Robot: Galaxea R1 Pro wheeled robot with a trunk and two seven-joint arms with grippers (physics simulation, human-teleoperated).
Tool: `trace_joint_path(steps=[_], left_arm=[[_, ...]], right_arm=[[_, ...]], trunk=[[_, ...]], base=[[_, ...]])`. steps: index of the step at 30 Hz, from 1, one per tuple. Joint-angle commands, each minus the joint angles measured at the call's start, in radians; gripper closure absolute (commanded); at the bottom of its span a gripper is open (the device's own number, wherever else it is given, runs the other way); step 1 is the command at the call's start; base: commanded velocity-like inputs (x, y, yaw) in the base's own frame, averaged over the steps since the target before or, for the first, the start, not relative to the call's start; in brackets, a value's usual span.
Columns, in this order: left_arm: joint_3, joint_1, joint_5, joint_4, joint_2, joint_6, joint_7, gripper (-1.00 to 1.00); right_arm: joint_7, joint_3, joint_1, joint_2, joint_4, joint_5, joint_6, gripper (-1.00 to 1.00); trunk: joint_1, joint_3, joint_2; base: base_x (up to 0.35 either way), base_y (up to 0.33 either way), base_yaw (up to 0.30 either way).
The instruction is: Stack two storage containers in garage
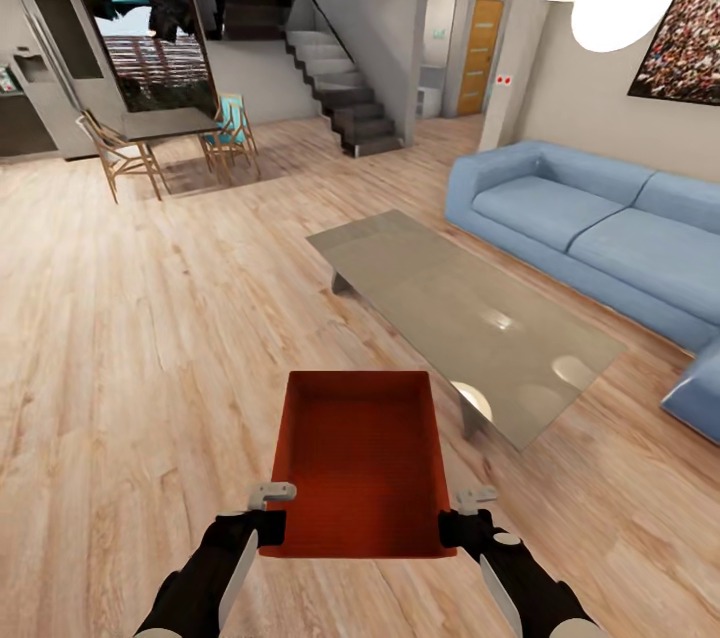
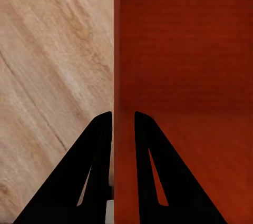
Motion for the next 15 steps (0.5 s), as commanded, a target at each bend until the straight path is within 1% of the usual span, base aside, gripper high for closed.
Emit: trace_joint_path(steps=[1,15], left_arm=[[0.005,-0.001,-0.038,-0.001,0.0,0.007,0.004,1.0],[0.005,-0.001,-0.038,-0.001,0.0,0.007,0.004,1.0]], right_arm=[[-0.003,-0.002,0.0,-0.002,-0.003,0.012,0.006,1.0],[-0.003,-0.002,0.0,-0.002,-0.003,0.012,0.006,1.0]], trunk=[[-0.004,0.003,0.006],[-0.057,0.061,0.104]], base=[[0.0,0.0,0.24],[0.0,0.0,0.24]])
